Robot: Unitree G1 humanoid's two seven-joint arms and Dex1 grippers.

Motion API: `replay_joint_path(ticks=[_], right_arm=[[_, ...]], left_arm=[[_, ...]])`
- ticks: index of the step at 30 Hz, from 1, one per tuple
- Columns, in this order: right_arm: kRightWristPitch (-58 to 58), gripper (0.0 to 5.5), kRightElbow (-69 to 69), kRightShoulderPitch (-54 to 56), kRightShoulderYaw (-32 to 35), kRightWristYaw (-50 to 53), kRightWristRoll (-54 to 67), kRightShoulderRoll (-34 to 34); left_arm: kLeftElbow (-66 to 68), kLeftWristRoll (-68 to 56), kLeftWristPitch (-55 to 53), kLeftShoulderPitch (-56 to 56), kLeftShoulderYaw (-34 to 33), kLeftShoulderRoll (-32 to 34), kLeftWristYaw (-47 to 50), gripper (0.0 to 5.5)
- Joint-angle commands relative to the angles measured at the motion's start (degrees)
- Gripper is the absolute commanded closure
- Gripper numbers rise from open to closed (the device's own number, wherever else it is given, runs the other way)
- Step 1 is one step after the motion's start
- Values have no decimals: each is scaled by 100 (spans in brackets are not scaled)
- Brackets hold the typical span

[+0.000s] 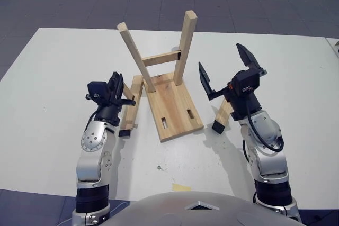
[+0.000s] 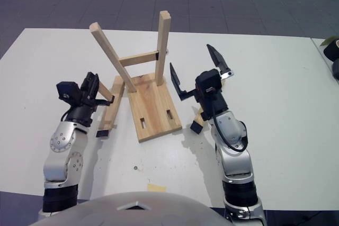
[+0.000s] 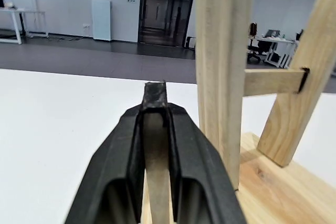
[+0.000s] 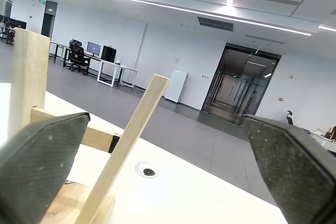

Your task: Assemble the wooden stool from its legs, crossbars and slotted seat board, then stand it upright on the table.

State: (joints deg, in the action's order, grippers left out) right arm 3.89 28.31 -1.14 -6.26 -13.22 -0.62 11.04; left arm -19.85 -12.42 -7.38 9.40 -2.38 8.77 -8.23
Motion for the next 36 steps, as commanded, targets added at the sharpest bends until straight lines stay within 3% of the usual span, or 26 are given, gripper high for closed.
replay_joint_path(ticks=[1, 8, 15, 16, 25, 36], right_arm=[[53, 10, 18, 105, 55, -31, 28, 39], [19, 10, -59, 198, 58, -29, 28, 36], [-3, 10, -64, 167, 44, -1, -1, 22], [-7, 10, -66, 165, 48, 10, -9, 19], [-55, 10, -123, 194, 25, 37, -25, -15], [-110, 10, -177, 188, -50, 111, -89, -92]], left_arm=[[698, 92, -264, 366, 52, 88, -158, 506], [1069, -172, -390, 301, -32, 198, -388, 506], [540, -129, -149, -51, -213, 228, -226, 506], [469, -180, -202, -171, -255, 235, -201, 470], [40, -470, -701, -872, -572, 170, 31, 341], [-460, -1043, -1876, -2822, -1009, 443, 485, 153]])
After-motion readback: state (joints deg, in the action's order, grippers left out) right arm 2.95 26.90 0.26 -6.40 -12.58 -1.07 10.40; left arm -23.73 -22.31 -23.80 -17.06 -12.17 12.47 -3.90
